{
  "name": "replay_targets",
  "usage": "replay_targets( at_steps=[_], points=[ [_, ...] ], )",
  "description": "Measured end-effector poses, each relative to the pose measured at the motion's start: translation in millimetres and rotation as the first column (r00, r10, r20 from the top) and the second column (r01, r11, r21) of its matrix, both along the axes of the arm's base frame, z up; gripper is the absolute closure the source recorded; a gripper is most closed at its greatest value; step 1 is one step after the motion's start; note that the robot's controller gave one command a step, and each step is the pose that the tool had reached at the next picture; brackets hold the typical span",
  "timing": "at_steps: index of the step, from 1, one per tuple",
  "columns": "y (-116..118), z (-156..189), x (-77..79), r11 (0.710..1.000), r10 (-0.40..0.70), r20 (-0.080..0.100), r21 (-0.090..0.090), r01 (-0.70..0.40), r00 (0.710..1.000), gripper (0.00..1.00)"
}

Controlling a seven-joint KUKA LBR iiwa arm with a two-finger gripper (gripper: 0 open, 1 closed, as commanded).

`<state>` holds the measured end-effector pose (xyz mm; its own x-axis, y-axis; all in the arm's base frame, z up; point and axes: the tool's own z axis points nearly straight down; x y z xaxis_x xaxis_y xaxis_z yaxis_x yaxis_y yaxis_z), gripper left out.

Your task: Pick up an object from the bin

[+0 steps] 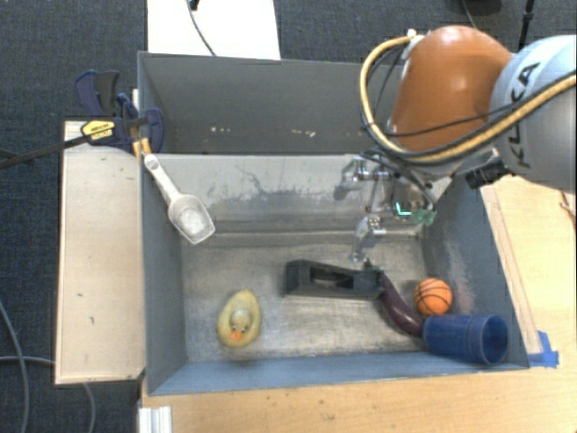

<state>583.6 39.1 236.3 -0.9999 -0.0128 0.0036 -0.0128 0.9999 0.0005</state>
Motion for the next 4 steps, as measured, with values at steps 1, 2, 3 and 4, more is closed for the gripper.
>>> replay_targets(
  at_steps=[1,2,3,4],
  points=[
    [-0.2,3.9,1.4,1.0,-0.001,0.008,0.0,0.001,1.0,0.0],
    [12.7,-41.7,-16.2,1.0,-0.015,0.014,0.001,0.015,1.0,0.0],
    [22.1,-102.9,-29.8,1.0,0.024,0.01,0.001,-0.024,1.0,0.0],
    [20.9,-157.1,-38.5,0.999,0.032,0.002,0.003,-0.032,0.999,1.0]
  ],
)
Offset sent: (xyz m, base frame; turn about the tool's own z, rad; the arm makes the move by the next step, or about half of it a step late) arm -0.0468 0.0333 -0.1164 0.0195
